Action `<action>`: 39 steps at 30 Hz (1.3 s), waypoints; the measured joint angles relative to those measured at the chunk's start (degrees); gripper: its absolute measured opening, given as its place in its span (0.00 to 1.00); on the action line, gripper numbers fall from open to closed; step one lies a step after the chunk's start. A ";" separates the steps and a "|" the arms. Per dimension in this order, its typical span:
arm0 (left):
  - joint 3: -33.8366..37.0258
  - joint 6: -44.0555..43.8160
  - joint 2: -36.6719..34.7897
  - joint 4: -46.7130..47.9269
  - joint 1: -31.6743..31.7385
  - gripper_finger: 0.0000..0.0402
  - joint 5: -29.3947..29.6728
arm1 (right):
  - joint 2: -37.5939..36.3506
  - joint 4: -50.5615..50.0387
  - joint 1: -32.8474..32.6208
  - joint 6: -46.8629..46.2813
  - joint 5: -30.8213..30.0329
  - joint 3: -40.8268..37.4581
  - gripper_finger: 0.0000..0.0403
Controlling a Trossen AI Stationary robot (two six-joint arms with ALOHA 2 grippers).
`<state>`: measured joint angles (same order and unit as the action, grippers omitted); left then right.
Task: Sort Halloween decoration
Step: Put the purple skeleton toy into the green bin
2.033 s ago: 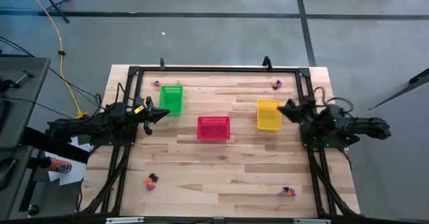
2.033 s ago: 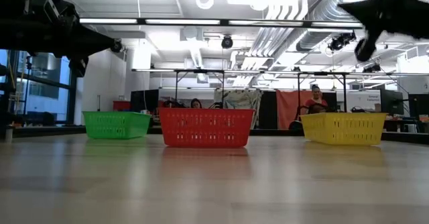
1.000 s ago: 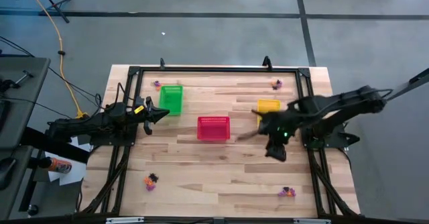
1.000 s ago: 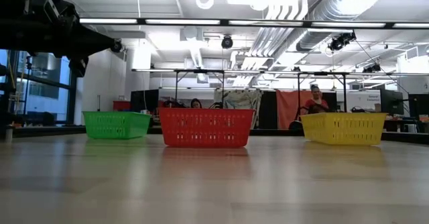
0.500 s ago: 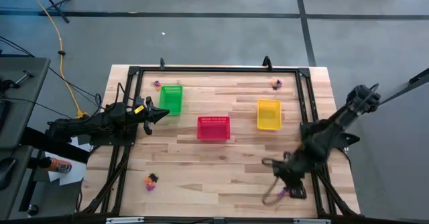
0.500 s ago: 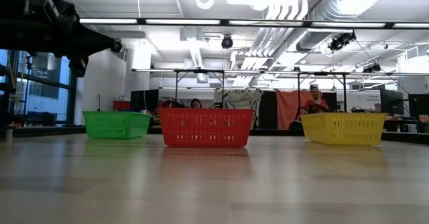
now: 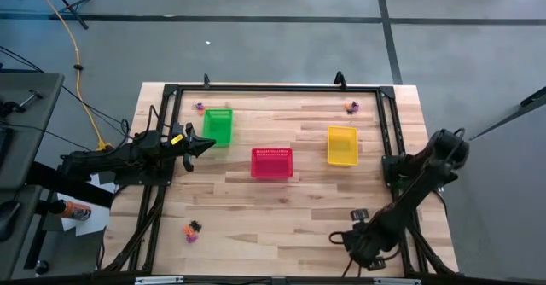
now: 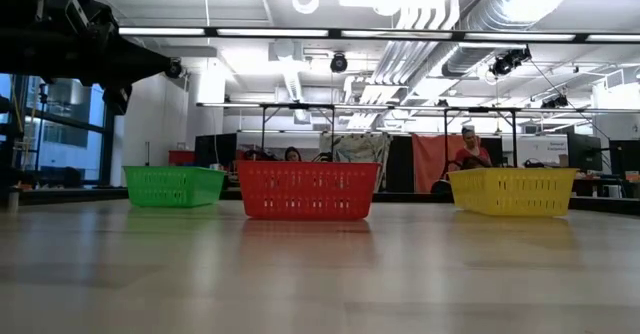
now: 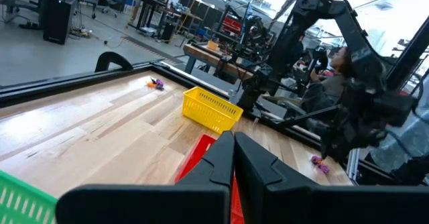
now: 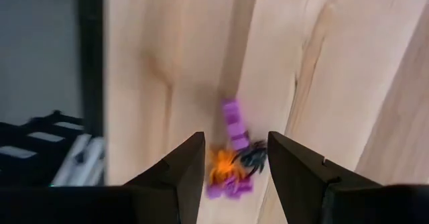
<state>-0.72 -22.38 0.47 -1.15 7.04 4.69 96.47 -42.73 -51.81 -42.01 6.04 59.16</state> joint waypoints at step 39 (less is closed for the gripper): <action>0.00 0.00 0.00 0.00 0.00 0.00 0.00 | 1.62 2.06 4.38 5.21 -0.64 4.11 0.01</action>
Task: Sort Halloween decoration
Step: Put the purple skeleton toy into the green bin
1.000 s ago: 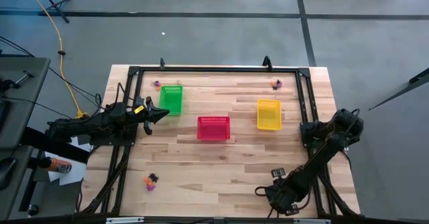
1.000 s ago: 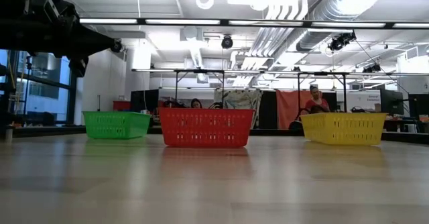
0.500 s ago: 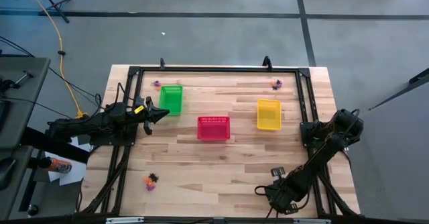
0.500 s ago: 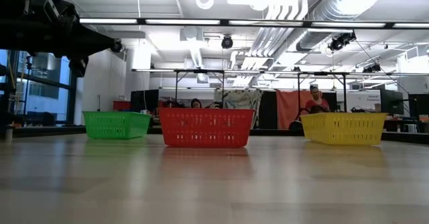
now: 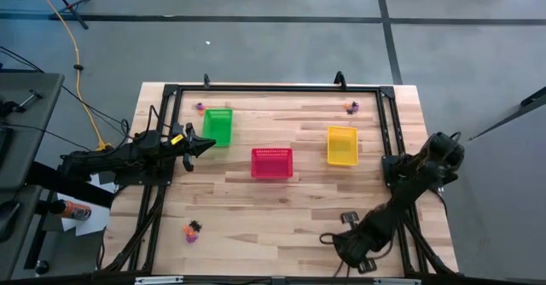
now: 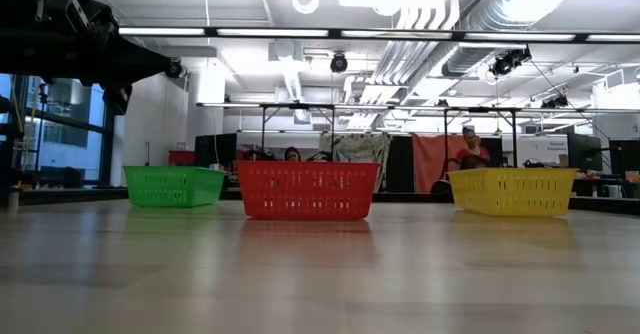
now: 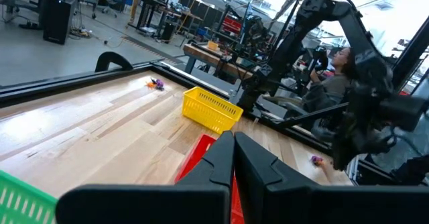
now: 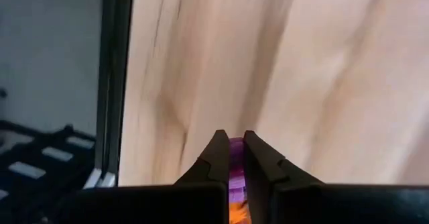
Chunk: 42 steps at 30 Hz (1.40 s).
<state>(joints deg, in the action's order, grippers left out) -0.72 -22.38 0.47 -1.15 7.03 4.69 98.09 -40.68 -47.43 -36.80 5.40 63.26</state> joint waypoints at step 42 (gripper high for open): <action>0.00 0.00 0.00 0.01 0.01 0.00 0.00 | -25.21 88.17 54.23 22.78 8.59 -32.15 0.00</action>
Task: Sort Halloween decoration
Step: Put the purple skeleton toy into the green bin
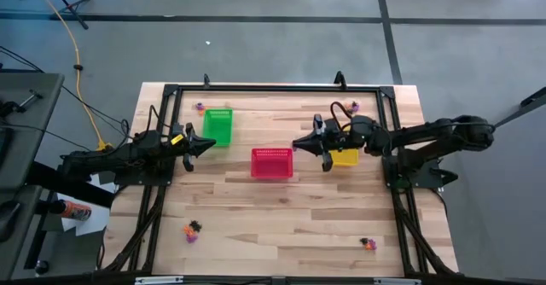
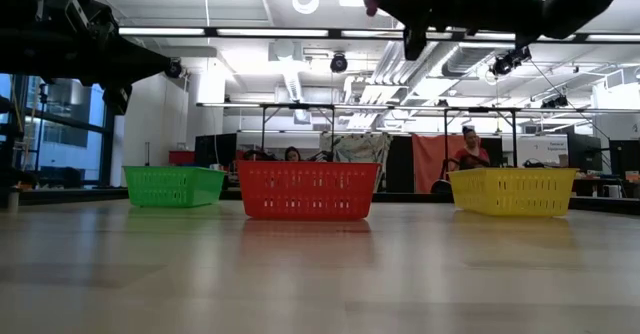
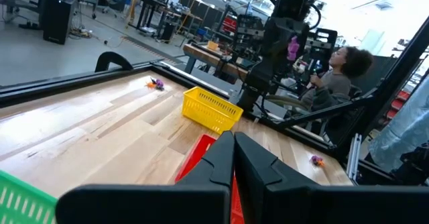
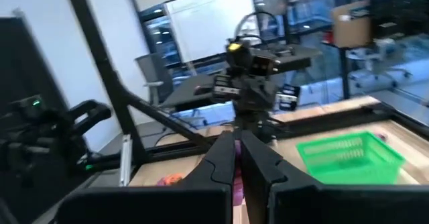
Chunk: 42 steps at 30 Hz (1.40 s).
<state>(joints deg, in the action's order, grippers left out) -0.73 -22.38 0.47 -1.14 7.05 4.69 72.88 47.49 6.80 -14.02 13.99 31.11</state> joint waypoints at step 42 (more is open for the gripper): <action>-2.37 -4.79 4.39 -25.28 0.43 0.01 11.37 | 0.00 1.39 1.80 -4.06 1.54 0.04 0.00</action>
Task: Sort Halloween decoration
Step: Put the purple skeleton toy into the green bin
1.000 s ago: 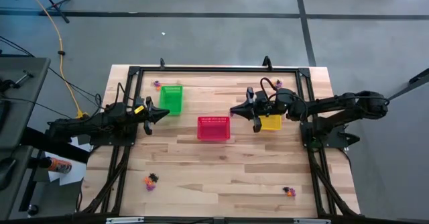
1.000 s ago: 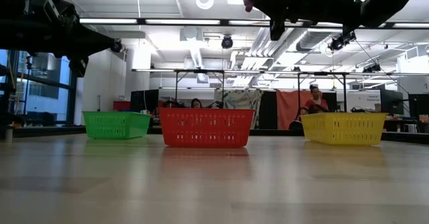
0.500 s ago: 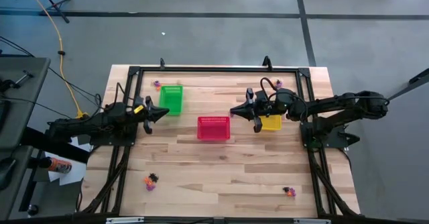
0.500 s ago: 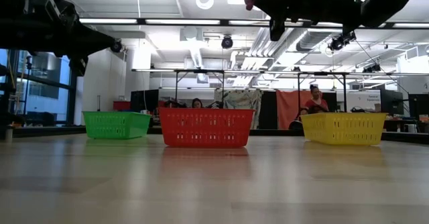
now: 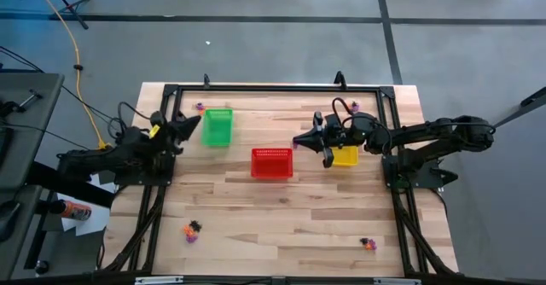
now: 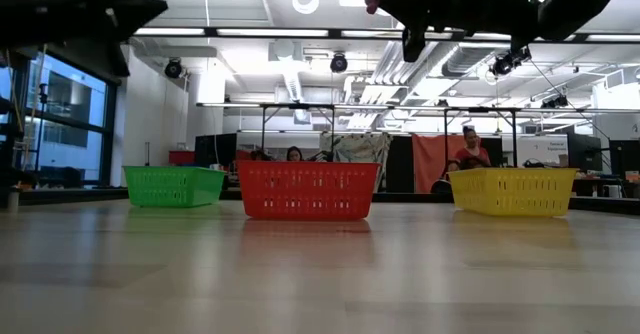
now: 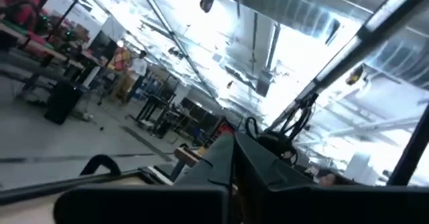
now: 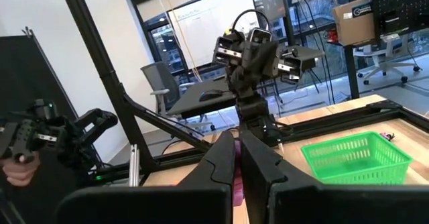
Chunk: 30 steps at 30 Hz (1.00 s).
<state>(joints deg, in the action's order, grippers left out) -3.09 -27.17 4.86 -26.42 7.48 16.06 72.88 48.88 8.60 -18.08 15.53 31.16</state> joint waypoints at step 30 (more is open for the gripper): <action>-28.52 13.75 53.91 -3.24 -3.28 0.35 -14.43 | 0.04 -16.62 -0.02 11.46 1.25 15.01 0.00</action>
<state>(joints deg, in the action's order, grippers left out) -31.62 -13.42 58.78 -29.65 4.20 1.63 72.93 32.27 8.58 -6.62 16.78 46.17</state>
